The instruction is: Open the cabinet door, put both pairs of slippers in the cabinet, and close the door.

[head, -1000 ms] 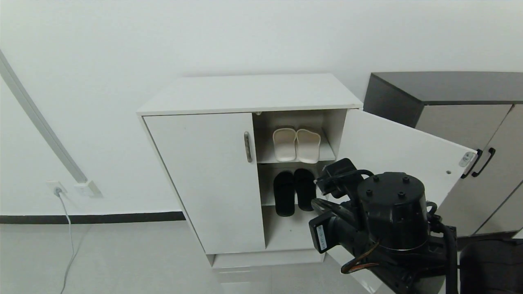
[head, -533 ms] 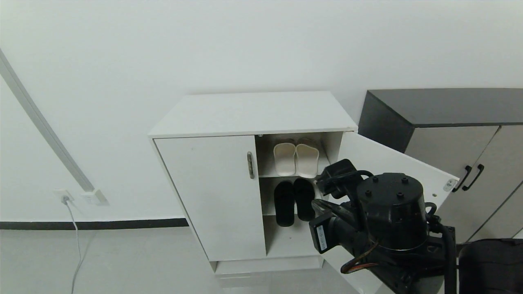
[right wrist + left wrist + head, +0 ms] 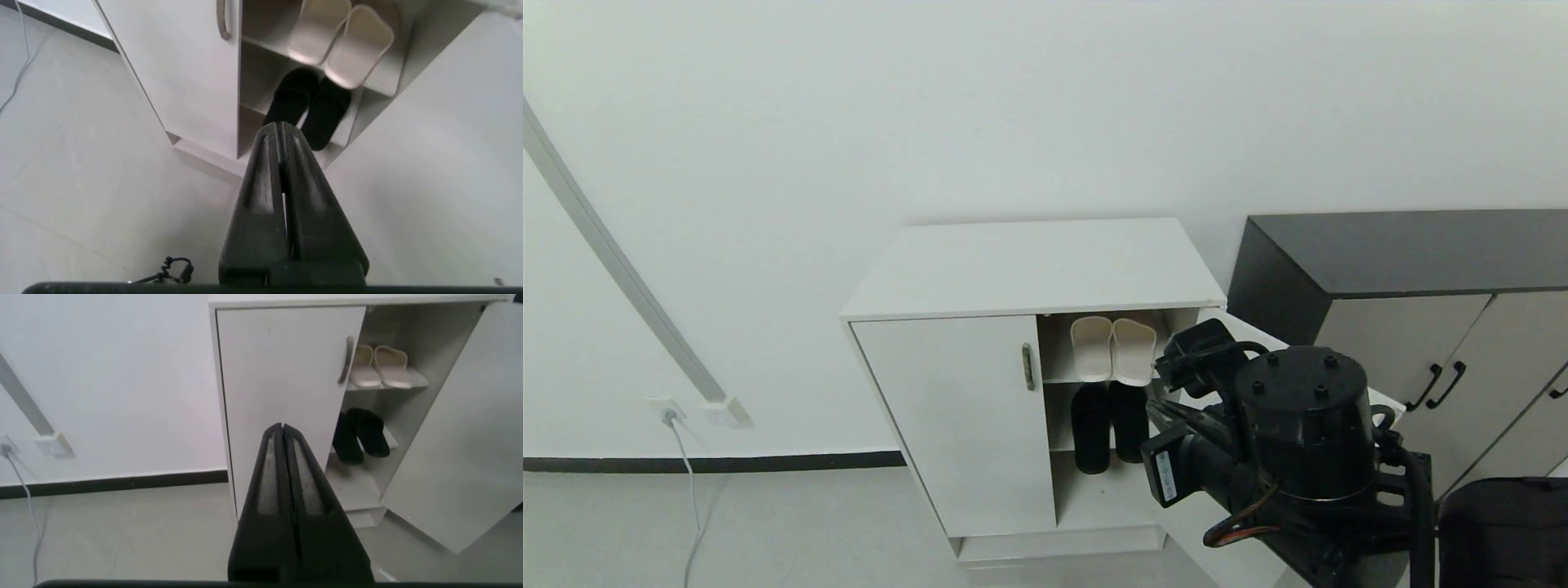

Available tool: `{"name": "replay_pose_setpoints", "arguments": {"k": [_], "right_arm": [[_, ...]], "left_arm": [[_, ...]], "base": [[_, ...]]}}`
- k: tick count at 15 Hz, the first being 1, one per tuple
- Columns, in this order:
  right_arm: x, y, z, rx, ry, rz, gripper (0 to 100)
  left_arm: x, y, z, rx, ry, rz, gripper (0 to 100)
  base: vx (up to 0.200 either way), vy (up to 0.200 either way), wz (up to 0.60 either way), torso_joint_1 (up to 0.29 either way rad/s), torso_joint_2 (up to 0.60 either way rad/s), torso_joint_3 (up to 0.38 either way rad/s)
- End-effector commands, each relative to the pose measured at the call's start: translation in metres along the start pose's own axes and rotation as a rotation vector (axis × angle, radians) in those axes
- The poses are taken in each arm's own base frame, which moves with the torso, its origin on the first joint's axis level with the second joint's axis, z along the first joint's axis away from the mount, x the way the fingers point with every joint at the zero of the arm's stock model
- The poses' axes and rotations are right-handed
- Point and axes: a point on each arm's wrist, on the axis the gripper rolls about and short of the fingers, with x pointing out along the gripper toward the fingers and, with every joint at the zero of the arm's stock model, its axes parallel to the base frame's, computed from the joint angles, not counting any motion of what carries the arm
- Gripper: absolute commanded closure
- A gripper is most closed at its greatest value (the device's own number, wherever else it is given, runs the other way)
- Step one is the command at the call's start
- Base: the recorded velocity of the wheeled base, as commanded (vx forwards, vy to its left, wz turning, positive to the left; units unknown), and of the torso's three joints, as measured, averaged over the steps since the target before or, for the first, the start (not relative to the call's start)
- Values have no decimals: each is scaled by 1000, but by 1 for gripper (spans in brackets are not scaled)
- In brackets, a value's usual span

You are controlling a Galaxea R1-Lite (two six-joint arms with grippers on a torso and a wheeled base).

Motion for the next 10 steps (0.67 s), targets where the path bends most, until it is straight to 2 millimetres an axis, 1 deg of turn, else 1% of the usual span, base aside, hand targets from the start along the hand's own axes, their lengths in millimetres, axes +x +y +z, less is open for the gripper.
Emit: {"name": "replay_pose_setpoints", "arguments": {"k": [1, 4, 7, 10], "right_arm": [[0, 0, 0, -1, 1, 0, 100], [1, 0, 0, -2, 1, -2, 100], [1, -3, -3, -6, 11, -11, 100], [3, -3, -6, -10, 19, -12, 100]], "left_arm": [[0, 0, 0, 0, 1, 1, 100], [0, 0, 0, 0, 1, 0, 100], [0, 0, 0, 0, 1, 1, 100], [0, 0, 0, 0, 1, 1, 100]], "base": [[0, 0, 0, 271, -603, -334], [0, 0, 0, 224, -486, -268], [0, 0, 0, 170, -378, -206], [0, 0, 0, 12, -30, -17]]}}
